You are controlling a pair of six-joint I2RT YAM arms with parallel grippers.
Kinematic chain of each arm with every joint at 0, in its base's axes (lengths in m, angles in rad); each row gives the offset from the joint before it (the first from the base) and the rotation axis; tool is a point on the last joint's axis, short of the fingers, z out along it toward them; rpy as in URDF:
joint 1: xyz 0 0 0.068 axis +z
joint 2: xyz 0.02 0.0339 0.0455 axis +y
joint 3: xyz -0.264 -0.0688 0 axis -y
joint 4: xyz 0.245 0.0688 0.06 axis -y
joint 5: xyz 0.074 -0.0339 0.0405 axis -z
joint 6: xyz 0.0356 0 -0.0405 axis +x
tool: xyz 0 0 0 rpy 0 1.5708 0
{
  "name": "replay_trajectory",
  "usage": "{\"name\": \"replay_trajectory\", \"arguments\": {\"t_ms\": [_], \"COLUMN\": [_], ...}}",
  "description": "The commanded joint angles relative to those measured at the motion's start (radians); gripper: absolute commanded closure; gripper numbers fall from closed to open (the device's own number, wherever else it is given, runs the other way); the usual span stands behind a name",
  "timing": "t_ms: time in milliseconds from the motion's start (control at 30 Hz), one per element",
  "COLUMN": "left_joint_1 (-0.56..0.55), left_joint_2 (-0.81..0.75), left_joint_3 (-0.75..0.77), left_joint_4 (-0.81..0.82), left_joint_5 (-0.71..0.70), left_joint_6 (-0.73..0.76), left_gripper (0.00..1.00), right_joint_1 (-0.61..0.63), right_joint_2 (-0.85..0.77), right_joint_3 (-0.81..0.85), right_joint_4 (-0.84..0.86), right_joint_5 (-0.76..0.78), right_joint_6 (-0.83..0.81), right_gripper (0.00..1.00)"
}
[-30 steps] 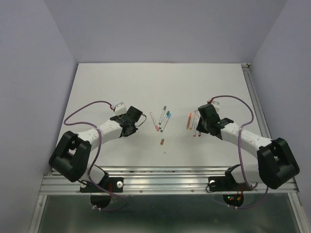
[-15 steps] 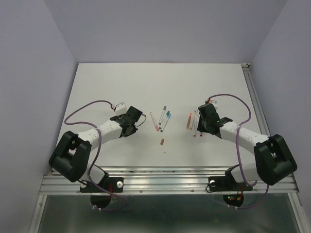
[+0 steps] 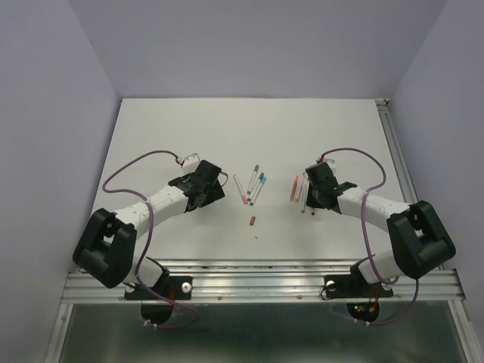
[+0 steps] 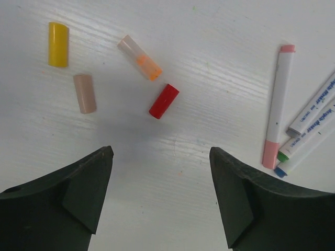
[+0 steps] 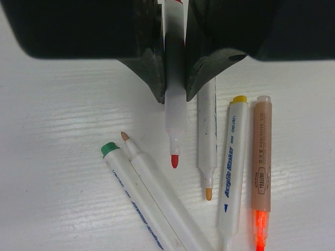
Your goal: Open the pen caps
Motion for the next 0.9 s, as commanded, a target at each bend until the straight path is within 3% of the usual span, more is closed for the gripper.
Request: {"name": "replay_trajectory", "arguments": {"t_ms": [0, 100, 367, 600, 667, 700, 767, 800, 867], "left_joint_1": [0.005, 0.005, 0.001, -0.005, -0.013, -0.019, -0.025, -0.027, -0.037], "left_joint_2": [-0.095, -0.111, -0.089, -0.047, -0.014, -0.002, 0.042, 0.058, 0.105], "left_joint_3": [0.035, 0.044, 0.077, 0.096, 0.107, 0.121, 0.141, 0.150, 0.185], "left_joint_4": [0.040, 0.049, 0.071, 0.111, 0.114, 0.115, 0.117, 0.117, 0.115], "left_joint_5": [0.053, 0.069, 0.119, 0.164, 0.167, 0.169, 0.170, 0.172, 0.173], "left_joint_6": [0.049, 0.056, 0.069, 0.072, 0.069, 0.069, 0.066, 0.066, 0.061], "left_gripper": [0.13, 0.08, 0.07, 0.06, 0.05, 0.05, 0.05, 0.05, 0.05], "right_joint_1": [-0.008, -0.008, -0.008, -0.008, -0.008, -0.009, -0.008, -0.008, -0.008], "right_joint_2": [0.007, 0.017, -0.012, -0.172, -0.223, -0.255, -0.339, -0.367, -0.450], "right_joint_3": [0.045, 0.048, 0.041, 0.028, 0.018, 0.001, -0.018, -0.028, -0.059], "right_joint_4": [0.012, 0.004, -0.021, -0.071, -0.081, -0.076, -0.068, -0.062, -0.050], "right_joint_5": [0.027, 0.026, 0.021, 0.061, 0.075, 0.081, 0.081, 0.077, 0.072], "right_joint_6": [0.004, 0.004, 0.014, 0.024, 0.027, 0.034, 0.044, 0.047, 0.060], "right_gripper": [0.80, 0.74, 0.60, 0.48, 0.42, 0.24, 0.05, 0.00, 0.00]}}
